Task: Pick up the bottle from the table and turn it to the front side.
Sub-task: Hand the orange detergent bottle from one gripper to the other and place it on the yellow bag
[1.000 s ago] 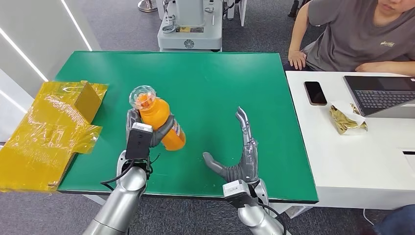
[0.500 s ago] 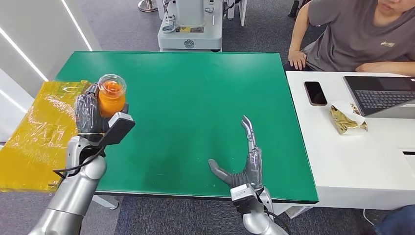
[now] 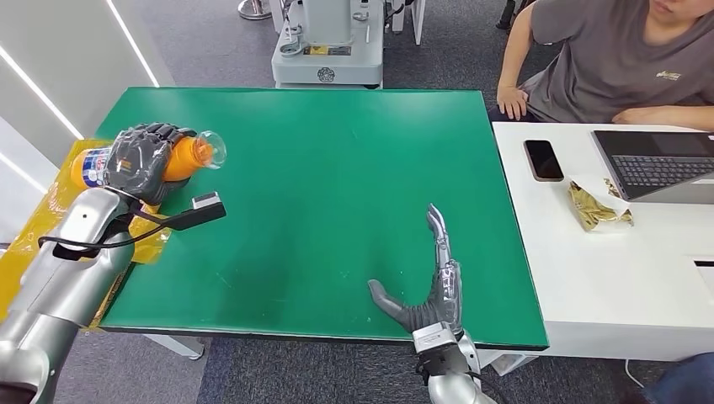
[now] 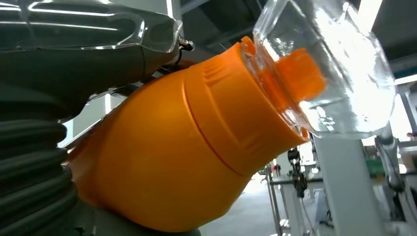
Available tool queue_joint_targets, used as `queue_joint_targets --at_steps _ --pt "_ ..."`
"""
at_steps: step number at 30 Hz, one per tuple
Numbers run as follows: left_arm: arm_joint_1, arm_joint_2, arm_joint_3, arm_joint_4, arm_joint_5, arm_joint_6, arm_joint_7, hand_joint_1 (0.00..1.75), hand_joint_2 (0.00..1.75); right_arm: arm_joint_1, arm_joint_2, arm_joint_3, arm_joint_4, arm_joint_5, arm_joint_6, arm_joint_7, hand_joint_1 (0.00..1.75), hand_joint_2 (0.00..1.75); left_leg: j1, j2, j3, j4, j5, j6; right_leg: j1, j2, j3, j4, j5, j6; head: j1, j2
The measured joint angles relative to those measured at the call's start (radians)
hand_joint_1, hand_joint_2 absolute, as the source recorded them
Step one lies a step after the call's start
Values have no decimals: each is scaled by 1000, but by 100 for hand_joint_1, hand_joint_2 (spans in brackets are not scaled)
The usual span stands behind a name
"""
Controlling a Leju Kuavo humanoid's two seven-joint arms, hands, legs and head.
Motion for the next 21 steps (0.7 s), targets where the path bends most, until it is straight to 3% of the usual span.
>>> queue_joint_targets --at_steps 6,14,21 --pt "-62 -5 -89 154 -73 13 -5 175 175 30 -3 6 -39 16 1 16 0 175 0 1 0 0 0 0 0 1 0 0 0 0 0 0" --pt "-71 -26 -144 302 -108 40 -8 175 175 77 -15 6 -81 36 3 32 0 175 0 1 0 0 0 0 0 2 -1 0 0 0 0 0" --pt "-76 -44 -164 411 -107 -17 -8 175 175 117 -18 6 -101 35 40 56 0 175 0 1 -1 0 0 0 0 1 -1 0 0 0 0 0"
